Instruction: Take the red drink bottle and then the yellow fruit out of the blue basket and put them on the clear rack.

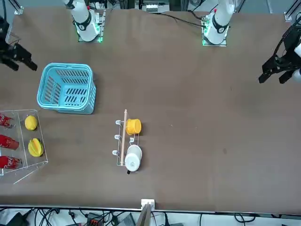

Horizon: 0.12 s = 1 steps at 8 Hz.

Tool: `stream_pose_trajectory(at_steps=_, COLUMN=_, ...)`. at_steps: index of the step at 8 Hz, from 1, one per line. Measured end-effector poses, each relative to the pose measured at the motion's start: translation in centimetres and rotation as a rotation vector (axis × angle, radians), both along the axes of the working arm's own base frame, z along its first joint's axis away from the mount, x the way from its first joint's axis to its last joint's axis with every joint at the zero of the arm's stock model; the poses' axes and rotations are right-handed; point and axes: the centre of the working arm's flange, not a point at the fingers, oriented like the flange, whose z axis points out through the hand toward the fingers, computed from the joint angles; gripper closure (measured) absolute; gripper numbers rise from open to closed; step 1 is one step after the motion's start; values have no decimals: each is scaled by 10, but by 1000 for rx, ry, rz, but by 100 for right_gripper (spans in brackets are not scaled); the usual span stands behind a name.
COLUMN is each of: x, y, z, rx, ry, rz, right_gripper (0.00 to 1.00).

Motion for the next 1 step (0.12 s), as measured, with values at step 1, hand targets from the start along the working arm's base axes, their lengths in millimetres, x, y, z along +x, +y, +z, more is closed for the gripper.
stream_pose_trajectory(at_steps=1, x=-7, y=4, z=3, rx=0, ry=-4, rz=8, right_gripper=0)
